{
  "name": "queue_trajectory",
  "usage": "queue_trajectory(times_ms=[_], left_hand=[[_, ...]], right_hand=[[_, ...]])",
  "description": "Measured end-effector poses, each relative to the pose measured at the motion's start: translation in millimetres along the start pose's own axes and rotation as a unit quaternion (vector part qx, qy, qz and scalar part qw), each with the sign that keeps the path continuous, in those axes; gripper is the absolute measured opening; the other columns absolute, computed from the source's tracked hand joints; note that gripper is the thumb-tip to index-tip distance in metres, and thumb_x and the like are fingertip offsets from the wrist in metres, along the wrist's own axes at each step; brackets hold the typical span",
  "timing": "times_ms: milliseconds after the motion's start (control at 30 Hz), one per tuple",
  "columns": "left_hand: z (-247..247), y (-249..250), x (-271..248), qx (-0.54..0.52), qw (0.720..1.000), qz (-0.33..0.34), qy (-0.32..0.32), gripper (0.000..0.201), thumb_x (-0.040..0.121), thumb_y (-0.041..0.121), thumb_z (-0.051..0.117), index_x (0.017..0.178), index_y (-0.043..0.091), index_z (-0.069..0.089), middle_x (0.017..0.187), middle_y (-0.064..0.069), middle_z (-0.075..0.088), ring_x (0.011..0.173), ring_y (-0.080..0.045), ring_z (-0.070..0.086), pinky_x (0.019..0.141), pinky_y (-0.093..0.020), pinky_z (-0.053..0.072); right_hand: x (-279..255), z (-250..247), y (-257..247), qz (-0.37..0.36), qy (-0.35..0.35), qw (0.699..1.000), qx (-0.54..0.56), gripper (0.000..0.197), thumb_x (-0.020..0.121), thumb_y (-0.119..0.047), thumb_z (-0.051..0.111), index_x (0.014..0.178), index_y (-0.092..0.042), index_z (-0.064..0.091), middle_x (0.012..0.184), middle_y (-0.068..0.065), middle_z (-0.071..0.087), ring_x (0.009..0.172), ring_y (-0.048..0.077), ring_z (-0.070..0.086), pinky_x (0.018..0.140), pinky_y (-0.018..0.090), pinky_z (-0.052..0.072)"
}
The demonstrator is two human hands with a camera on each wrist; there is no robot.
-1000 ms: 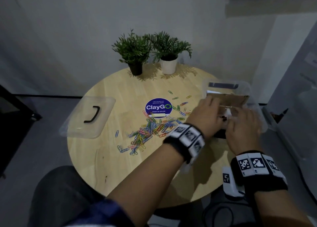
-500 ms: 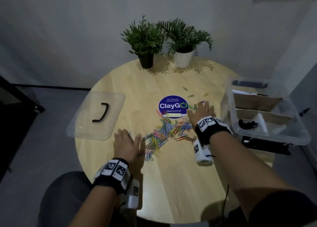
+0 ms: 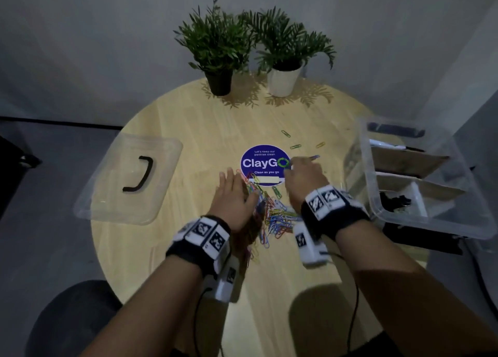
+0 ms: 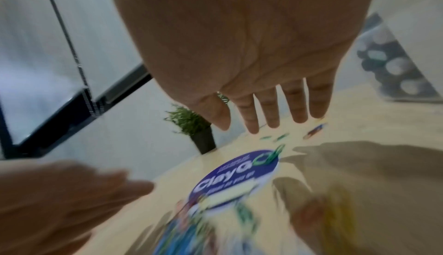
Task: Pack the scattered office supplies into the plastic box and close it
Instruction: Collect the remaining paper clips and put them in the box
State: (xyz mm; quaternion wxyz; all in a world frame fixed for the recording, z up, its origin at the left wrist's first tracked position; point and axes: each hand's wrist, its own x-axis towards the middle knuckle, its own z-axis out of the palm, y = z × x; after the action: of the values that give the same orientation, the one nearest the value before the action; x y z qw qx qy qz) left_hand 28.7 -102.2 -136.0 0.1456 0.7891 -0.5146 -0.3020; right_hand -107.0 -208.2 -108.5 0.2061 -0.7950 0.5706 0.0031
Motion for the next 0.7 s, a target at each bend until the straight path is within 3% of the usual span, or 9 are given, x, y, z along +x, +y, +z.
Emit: queue_trajectory(times_ms=[67, 167, 267, 400, 500, 567, 600, 667, 700], left_hand=[[-18, -1, 23, 0.017, 0.999, 0.037, -0.012, 0.068, 0.096, 0.049, 0.027, 0.151, 0.012, 0.014, 0.161, -0.014, -0.002, 0.148, -0.029, -0.013, 0.12, -0.042, 0.001], [-33, 5, 40, 0.067, 0.995, 0.047, -0.055, 0.062, 0.101, 0.037, 0.031, 0.152, 0.01, 0.01, 0.161, -0.013, -0.004, 0.148, -0.032, -0.008, 0.12, -0.043, 0.006], [-32, 8, 47, 0.104, 0.988, 0.049, -0.099, 0.064, 0.102, 0.036, 0.03, 0.152, 0.008, 0.003, 0.161, -0.011, -0.007, 0.149, -0.032, -0.003, 0.12, -0.041, 0.01], [-20, 5, 38, 0.196, 0.966, 0.07, -0.152, 0.062, 0.102, 0.04, 0.026, 0.153, 0.015, 0.001, 0.162, -0.007, -0.007, 0.149, -0.03, -0.005, 0.121, -0.043, 0.008], [-13, 3, 15, 0.204, 0.959, 0.094, -0.175, 0.06, 0.103, 0.037, 0.025, 0.153, 0.016, 0.0, 0.161, -0.006, -0.011, 0.149, -0.029, -0.008, 0.12, -0.044, 0.006], [-13, 3, 0, 0.193, 0.956, 0.107, -0.194, 0.058, 0.103, 0.031, 0.026, 0.153, 0.015, 0.002, 0.161, -0.006, -0.01, 0.149, -0.027, -0.008, 0.121, -0.04, 0.006], [-15, 4, -5, 0.185, 0.956, 0.11, -0.2, 0.057, 0.103, 0.028, 0.027, 0.153, 0.015, 0.004, 0.162, -0.006, -0.008, 0.15, -0.026, -0.006, 0.121, -0.037, 0.006], [-24, 7, -7, 0.162, 0.961, 0.116, -0.191, 0.054, 0.102, 0.019, 0.03, 0.153, 0.013, 0.012, 0.162, -0.005, 0.002, 0.15, -0.023, 0.001, 0.12, -0.032, 0.009], [-29, 8, -5, 0.147, 0.966, 0.119, -0.178, 0.052, 0.102, 0.017, 0.031, 0.151, 0.014, 0.017, 0.161, -0.005, 0.007, 0.15, -0.021, 0.006, 0.121, -0.032, 0.013]], right_hand=[[35, -8, 5, 0.027, 0.031, 0.999, -0.022, 0.042, 0.096, -0.024, 0.035, 0.134, -0.006, 0.04, 0.143, 0.016, 0.036, 0.129, 0.035, 0.036, 0.101, 0.044, 0.036], [75, 7, 28, 0.048, -0.02, 0.994, -0.093, 0.06, 0.092, -0.037, 0.024, 0.146, -0.012, 0.027, 0.158, 0.017, 0.008, 0.145, 0.04, 0.008, 0.116, 0.05, 0.02], [96, 20, 45, 0.064, -0.07, 0.992, -0.081, 0.062, 0.096, -0.047, 0.021, 0.152, -0.022, 0.01, 0.16, 0.01, -0.01, 0.147, 0.038, -0.009, 0.119, 0.051, 0.01], [55, 20, 28, 0.045, -0.088, 0.995, -0.002, 0.067, 0.099, -0.044, 0.031, 0.152, -0.008, 0.011, 0.16, 0.013, 0.0, 0.147, 0.035, 0.002, 0.12, 0.047, 0.009], [-14, 24, 8, -0.026, -0.152, 0.988, -0.019, 0.06, 0.103, -0.037, 0.022, 0.152, -0.008, 0.005, 0.16, 0.011, -0.011, 0.148, 0.033, -0.007, 0.122, 0.046, 0.004], [-45, 22, 2, -0.071, -0.181, 0.978, -0.076, 0.051, 0.104, -0.027, 0.023, 0.151, -0.01, 0.017, 0.161, 0.011, 0.0, 0.148, 0.034, 0.001, 0.121, 0.045, 0.008], [-46, 17, 1, -0.076, -0.165, 0.98, -0.085, 0.045, 0.103, -0.023, 0.025, 0.146, -0.009, 0.03, 0.157, 0.014, 0.019, 0.144, 0.034, 0.018, 0.118, 0.045, 0.018], [-32, 1, -8, -0.073, -0.083, 0.992, -0.065, 0.038, 0.101, -0.028, 0.027, 0.123, -0.01, 0.052, 0.129, 0.015, 0.053, 0.116, 0.032, 0.052, 0.099, 0.043, 0.043], [-15, -7, -14, -0.067, -0.042, 0.995, -0.061, 0.04, 0.101, -0.032, 0.026, 0.113, -0.009, 0.057, 0.115, 0.013, 0.06, 0.101, 0.03, 0.058, 0.088, 0.04, 0.048]])
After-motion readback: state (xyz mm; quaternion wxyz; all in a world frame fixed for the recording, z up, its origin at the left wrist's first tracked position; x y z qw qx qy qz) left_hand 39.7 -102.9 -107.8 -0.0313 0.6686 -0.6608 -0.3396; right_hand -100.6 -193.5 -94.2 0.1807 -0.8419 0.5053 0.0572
